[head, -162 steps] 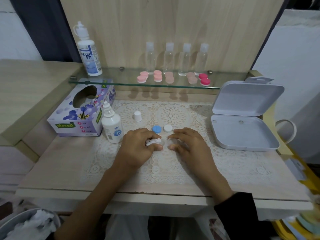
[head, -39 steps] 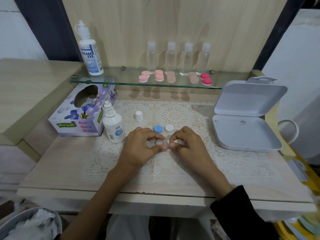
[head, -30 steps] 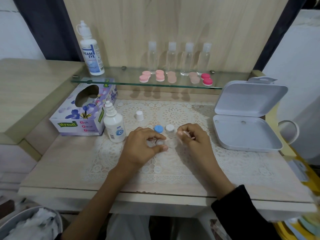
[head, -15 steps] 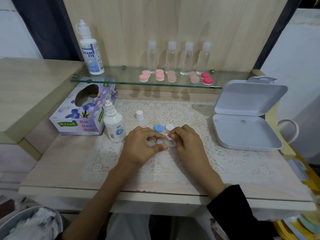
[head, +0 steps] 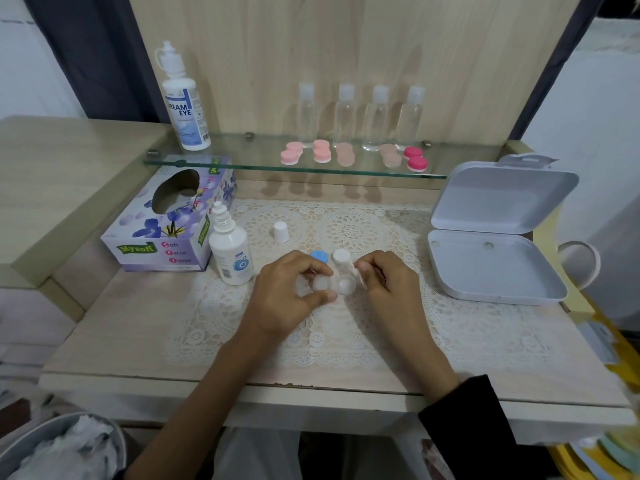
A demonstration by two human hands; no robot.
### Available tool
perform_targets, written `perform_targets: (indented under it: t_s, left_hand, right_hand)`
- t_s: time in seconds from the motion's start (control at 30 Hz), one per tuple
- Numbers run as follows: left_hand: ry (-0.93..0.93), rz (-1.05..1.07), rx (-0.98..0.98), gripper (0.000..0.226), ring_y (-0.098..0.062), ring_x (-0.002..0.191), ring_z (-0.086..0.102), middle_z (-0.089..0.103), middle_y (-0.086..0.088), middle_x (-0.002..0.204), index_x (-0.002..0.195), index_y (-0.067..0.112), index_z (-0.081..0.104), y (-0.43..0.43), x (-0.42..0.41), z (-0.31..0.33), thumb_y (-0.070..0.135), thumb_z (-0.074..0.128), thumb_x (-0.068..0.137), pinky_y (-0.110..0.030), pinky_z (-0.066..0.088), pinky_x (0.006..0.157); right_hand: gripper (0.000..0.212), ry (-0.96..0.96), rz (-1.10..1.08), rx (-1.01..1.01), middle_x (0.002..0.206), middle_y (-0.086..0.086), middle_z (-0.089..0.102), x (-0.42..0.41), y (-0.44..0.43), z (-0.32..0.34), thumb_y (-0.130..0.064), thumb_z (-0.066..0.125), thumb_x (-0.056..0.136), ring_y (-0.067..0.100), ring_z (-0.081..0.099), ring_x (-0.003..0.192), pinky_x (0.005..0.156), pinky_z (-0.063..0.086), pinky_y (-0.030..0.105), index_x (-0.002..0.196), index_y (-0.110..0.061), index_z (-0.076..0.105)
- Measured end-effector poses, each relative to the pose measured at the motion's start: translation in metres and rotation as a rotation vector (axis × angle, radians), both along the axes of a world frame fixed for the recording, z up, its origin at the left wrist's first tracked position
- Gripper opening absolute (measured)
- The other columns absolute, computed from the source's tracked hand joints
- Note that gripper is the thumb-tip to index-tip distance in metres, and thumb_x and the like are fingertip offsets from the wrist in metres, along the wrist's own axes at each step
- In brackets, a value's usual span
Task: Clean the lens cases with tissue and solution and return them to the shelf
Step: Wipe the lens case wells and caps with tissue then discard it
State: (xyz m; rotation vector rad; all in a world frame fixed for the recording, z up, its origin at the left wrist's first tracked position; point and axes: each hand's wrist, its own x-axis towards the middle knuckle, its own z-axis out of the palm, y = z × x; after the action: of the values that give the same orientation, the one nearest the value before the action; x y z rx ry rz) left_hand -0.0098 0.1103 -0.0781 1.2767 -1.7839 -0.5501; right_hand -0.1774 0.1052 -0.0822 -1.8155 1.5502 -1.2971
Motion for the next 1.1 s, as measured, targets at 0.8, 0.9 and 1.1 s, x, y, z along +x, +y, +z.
perform_targets:
  t_s: [0.8,0.9,1.1]
  left_hand:
    - [-0.091,0.062,-0.029,0.044,-0.007,0.098,0.057,0.066,0.017,0.105,0.108,0.026,0.068,-0.001,0.009,-0.010,0.044,0.065,0.068,-0.035,0.045,0.091]
    - [-0.170,0.117,-0.070,0.042,-0.013,0.096,0.057,0.067,0.012,0.100,0.100,0.023,0.071,-0.001,0.008,-0.015,0.047,0.056,0.069,-0.035,0.044,0.088]
    - [-0.158,0.114,-0.072,0.033,-0.002,0.084,0.059,0.069,0.013,0.093,0.099,0.023,0.070,0.002,0.006,-0.005,0.044,0.067,0.074,-0.007,0.038,0.075]
  right_hand:
    - [0.014,0.040,0.124,-0.028,0.087,-0.003,0.064,0.001,0.004,-0.004,-0.009,0.070,0.080,0.008,0.058,0.083,0.065,0.038,0.013,0.087,-0.022,0.071]
    - [0.013,0.005,0.083,-0.022,0.087,-0.005,0.065,0.001,0.004,-0.003,-0.010,0.068,0.083,0.006,0.058,0.082,0.067,0.042,0.018,0.089,-0.021,0.071]
    - [0.016,-0.055,0.093,-0.139,0.090,-0.008,0.067,0.001,0.006,0.001,-0.021,0.063,0.089,0.007,0.061,0.082,0.069,0.044,0.017,0.102,-0.020,0.073]
